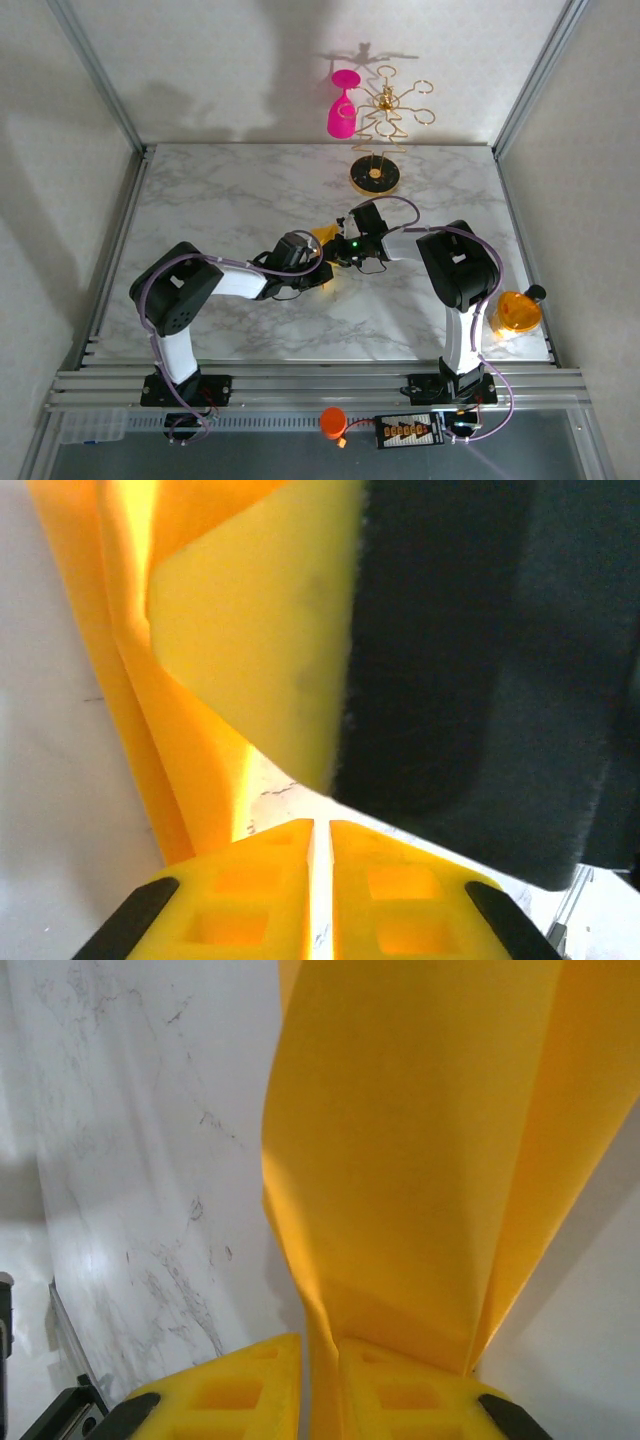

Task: Fold a paper plane with a square sheet of paper (pick it up from the middle)
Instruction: Fold the wing for the fifth time at the center of the table.

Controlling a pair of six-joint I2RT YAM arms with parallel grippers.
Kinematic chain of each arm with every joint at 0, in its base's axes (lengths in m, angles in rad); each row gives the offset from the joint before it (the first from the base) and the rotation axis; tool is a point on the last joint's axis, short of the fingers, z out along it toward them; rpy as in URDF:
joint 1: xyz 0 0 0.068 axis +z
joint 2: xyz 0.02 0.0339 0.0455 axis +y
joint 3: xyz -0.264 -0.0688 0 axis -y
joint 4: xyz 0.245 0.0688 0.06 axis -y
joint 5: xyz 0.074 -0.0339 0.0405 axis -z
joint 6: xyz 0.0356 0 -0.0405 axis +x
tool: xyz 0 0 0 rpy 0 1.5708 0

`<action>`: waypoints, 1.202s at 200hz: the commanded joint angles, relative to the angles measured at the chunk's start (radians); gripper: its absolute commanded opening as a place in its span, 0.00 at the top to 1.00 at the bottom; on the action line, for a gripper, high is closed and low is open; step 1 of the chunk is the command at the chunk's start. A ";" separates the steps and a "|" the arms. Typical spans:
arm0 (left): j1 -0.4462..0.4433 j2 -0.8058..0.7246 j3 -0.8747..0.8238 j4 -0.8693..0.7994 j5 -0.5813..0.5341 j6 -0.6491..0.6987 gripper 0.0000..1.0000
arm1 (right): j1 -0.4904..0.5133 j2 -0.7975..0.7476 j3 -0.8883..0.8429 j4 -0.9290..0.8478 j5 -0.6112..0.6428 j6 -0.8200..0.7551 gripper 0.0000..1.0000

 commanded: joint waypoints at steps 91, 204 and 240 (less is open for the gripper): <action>-0.019 0.036 -0.019 -0.026 0.000 -0.007 0.87 | 0.011 0.059 0.007 -0.056 0.074 -0.007 0.81; -0.068 0.009 -0.018 -0.154 -0.044 0.013 0.92 | 0.010 0.075 0.016 -0.082 0.111 0.013 0.82; -0.080 -0.014 -0.048 -0.137 -0.026 0.008 0.91 | 0.009 0.089 0.021 -0.091 0.118 0.022 0.83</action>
